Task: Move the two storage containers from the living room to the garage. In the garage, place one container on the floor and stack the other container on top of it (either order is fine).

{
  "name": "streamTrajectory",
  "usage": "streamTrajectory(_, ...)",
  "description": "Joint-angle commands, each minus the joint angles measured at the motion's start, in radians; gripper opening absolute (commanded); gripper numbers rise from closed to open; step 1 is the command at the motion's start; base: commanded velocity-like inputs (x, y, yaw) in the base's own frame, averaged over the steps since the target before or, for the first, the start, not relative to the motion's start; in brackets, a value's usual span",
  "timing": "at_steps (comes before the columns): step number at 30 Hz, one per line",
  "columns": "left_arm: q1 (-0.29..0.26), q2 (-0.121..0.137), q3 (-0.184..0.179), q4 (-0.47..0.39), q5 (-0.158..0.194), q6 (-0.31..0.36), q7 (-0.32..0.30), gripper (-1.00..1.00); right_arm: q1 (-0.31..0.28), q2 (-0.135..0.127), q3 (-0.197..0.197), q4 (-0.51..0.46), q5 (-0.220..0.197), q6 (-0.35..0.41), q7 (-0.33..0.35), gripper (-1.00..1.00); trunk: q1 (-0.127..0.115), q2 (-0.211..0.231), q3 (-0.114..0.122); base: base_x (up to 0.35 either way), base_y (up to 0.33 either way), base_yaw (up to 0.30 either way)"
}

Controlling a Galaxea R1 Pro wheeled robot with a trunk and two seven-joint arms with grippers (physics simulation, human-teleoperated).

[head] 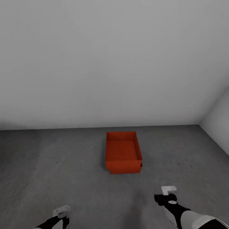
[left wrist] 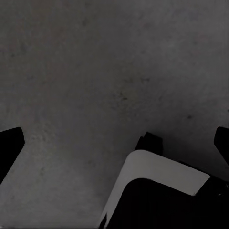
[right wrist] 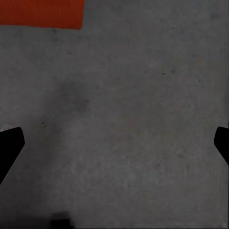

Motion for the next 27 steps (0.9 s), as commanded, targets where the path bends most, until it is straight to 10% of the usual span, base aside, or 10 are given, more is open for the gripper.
streamTrajectory(1, 0.001, 0.002, -0.001, 0.006, 0.003, 0.005, 0.003, 1.00, 0.029, -0.009, 0.009, 0.004, -0.009, 0.016, 0.010, 1.00, 0.000, -0.001, -0.001, 0.000, 0.000, 0.000)
streamTrajectory(18, 0.175, 0.008, -0.001, 0.019, -0.002, -0.037, -0.017, 1.00, 0.393, -0.014, 0.004, 0.006, -0.020, 0.042, 0.104, 1.00, 0.000, -0.001, -0.001, 0.000, 0.000, 0.000)
streamTrajectory(27, 0.276, 0.006, -0.001, 0.020, -0.007, -0.112, -0.141, 1.00, 0.505, 0.000, -0.001, 0.006, -0.078, -0.025, 0.106, 1.00, 0.000, -0.001, 0.000, 0.000, 0.000, 0.000)
